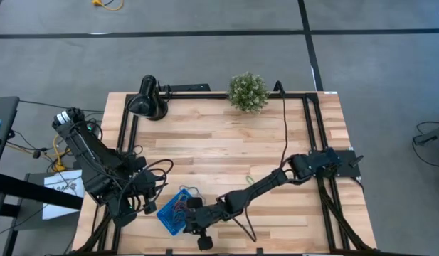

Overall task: Pick and place rubber bands into bin
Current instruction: Adjust the blue basket, then put the blue rubber band into the blue basket

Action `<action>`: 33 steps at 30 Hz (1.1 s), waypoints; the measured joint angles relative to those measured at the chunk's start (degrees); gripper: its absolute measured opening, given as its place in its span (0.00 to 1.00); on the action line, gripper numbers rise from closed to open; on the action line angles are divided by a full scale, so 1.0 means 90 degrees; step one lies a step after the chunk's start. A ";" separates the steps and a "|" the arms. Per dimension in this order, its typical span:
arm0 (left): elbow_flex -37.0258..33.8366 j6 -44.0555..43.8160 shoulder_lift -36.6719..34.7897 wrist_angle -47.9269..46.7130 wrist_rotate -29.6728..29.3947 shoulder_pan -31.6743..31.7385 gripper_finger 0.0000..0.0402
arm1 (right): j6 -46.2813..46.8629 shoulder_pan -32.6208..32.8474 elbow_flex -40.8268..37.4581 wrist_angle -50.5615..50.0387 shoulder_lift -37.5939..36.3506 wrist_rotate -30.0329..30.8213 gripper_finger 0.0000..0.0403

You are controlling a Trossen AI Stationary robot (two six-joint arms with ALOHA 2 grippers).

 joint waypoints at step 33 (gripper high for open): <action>-0.0405 0.0105 0.0000 0.0652 -0.0332 0.0463 0.19 | 0.0566 0.0402 0.0012 -0.2300 -0.1356 0.1362 0.00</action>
